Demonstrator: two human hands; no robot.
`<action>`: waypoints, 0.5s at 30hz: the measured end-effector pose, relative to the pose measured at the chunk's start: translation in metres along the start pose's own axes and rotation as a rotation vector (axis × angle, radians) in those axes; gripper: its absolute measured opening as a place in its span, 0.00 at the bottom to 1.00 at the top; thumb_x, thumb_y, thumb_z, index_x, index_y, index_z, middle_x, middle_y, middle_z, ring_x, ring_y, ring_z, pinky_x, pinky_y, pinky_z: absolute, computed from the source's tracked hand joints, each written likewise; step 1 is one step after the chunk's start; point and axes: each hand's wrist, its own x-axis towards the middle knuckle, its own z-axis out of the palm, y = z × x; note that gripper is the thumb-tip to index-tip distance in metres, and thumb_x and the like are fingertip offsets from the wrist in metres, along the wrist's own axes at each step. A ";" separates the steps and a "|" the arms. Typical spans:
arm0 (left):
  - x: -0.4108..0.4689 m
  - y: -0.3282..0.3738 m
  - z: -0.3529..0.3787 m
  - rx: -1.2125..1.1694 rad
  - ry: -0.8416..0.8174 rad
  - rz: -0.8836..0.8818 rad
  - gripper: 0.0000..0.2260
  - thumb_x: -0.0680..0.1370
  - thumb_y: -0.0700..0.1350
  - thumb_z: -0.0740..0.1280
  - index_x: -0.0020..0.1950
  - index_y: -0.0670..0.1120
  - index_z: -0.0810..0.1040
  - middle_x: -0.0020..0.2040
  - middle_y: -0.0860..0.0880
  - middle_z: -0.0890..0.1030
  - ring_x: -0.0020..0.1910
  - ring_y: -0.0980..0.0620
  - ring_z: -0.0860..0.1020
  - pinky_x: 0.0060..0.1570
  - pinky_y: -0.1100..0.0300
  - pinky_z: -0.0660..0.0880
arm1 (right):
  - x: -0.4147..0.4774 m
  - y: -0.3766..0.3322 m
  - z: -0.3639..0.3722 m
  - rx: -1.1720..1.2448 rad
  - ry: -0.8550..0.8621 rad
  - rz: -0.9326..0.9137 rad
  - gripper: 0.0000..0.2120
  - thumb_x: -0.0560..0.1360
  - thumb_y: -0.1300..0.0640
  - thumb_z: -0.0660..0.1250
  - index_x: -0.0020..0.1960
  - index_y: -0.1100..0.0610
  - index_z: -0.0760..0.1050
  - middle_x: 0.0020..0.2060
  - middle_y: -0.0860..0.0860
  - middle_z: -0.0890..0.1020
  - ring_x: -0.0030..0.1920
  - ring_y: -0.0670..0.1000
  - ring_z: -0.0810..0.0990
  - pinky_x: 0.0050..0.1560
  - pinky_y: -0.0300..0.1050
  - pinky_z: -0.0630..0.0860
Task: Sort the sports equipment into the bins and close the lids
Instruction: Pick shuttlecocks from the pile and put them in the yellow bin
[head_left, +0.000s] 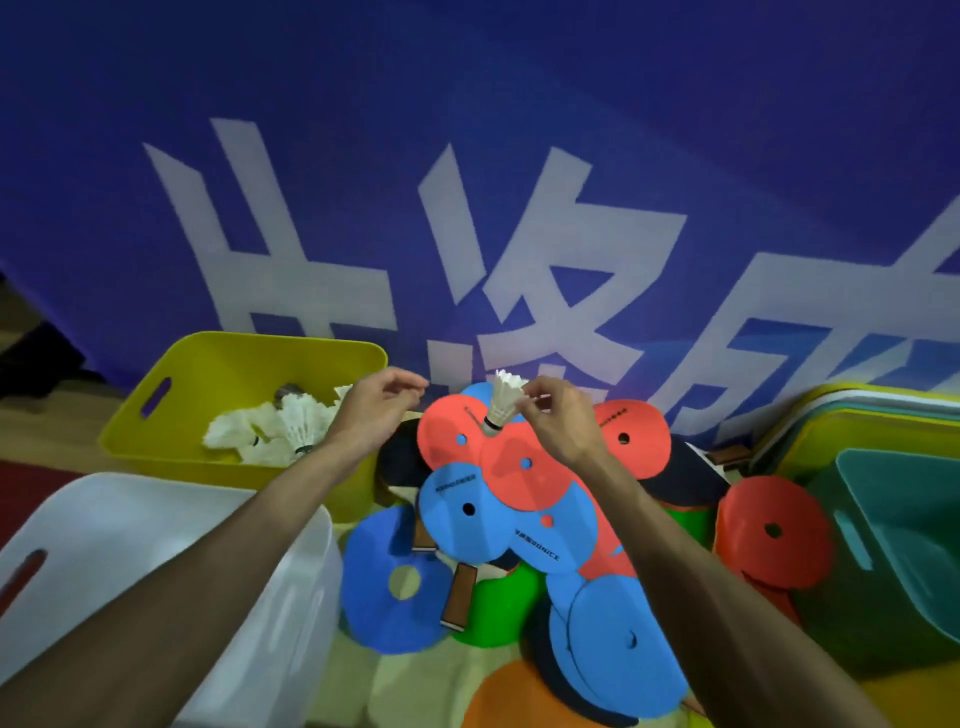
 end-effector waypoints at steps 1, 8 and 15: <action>-0.003 -0.001 -0.012 -0.017 0.030 -0.004 0.12 0.76 0.36 0.65 0.43 0.53 0.79 0.45 0.51 0.82 0.48 0.52 0.79 0.52 0.59 0.74 | 0.001 -0.010 0.007 -0.003 -0.019 -0.016 0.09 0.76 0.58 0.65 0.52 0.61 0.79 0.48 0.53 0.82 0.47 0.51 0.80 0.48 0.42 0.74; -0.015 -0.009 -0.111 -0.028 0.264 0.012 0.07 0.77 0.40 0.66 0.47 0.51 0.80 0.50 0.48 0.82 0.52 0.50 0.80 0.50 0.60 0.74 | 0.009 -0.089 0.065 -0.016 -0.116 -0.173 0.09 0.77 0.57 0.66 0.53 0.60 0.80 0.48 0.53 0.83 0.44 0.47 0.77 0.46 0.35 0.70; -0.033 -0.031 -0.152 -0.038 0.362 -0.026 0.08 0.76 0.38 0.66 0.46 0.52 0.80 0.48 0.50 0.82 0.51 0.52 0.80 0.50 0.63 0.75 | 0.014 -0.150 0.128 0.106 -0.264 -0.192 0.11 0.77 0.55 0.65 0.57 0.56 0.80 0.53 0.53 0.83 0.51 0.52 0.82 0.50 0.41 0.74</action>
